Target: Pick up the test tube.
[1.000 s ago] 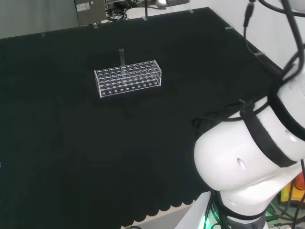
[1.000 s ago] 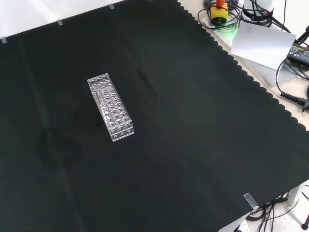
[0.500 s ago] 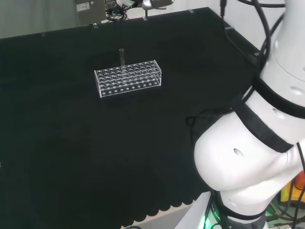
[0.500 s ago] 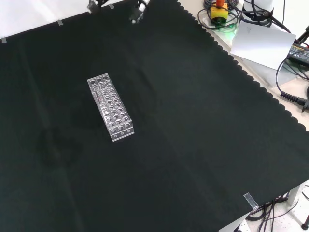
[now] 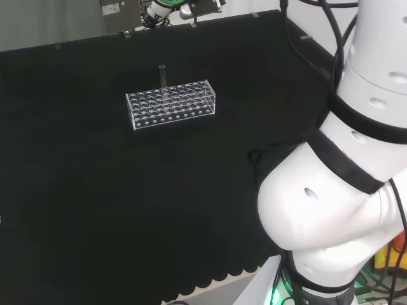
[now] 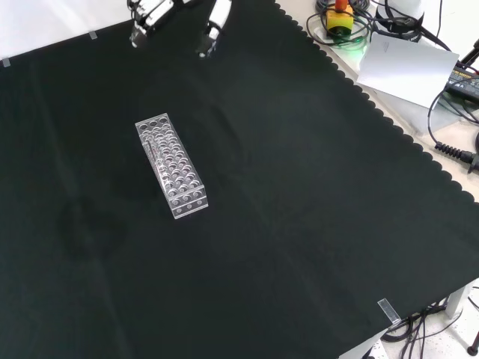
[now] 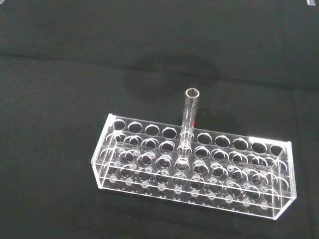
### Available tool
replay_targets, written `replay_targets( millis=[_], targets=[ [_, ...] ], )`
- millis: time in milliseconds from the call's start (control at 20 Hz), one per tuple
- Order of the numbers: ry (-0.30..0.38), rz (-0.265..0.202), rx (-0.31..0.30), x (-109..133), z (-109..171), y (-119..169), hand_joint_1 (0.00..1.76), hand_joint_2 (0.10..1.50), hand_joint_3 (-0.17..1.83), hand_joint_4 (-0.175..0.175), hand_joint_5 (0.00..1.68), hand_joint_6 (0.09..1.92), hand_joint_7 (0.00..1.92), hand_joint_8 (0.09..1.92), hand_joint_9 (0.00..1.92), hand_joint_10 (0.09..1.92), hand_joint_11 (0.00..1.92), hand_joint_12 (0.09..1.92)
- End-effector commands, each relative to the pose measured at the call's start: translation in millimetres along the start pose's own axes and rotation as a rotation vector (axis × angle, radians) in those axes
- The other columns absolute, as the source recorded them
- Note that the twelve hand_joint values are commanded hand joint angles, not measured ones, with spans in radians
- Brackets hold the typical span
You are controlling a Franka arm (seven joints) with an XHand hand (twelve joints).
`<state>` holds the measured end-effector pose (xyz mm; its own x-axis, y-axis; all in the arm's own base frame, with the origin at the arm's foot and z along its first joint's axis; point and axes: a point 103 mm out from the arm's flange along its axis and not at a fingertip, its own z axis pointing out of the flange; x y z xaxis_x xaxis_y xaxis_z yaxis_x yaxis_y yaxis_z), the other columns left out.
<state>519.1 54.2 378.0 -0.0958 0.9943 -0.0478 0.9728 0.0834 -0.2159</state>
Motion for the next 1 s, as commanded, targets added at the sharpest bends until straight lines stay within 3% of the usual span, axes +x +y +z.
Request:
replay_targets(
  millis=[50,350,700,1000],
  targets=[
    [-0.059,0.011,0.121,-4.0,54.5,51.8,0.75,1.06,-0.17,-0.107,0.26,0.09,0.16,0.9,0.22,0.95,0.05,1.6],
    [-0.066,0.035,0.167,-11.3,69.2,72.7,0.76,1.06,-0.17,-0.115,0.31,0.09,0.38,0.9,0.34,0.9,0.06,1.6],
    [-0.103,0.052,0.23,-21.7,87.9,86.1,0.77,1.07,-0.17,-0.125,0.37,0.09,0.45,0.9,0.46,0.86,0.1,1.58],
    [-0.094,0.062,0.276,-27.7,104.0,94.2,0.78,1.07,-0.17,-0.133,0.49,0.11,0.52,0.89,0.5,0.84,0.11,1.57]
  ],
)
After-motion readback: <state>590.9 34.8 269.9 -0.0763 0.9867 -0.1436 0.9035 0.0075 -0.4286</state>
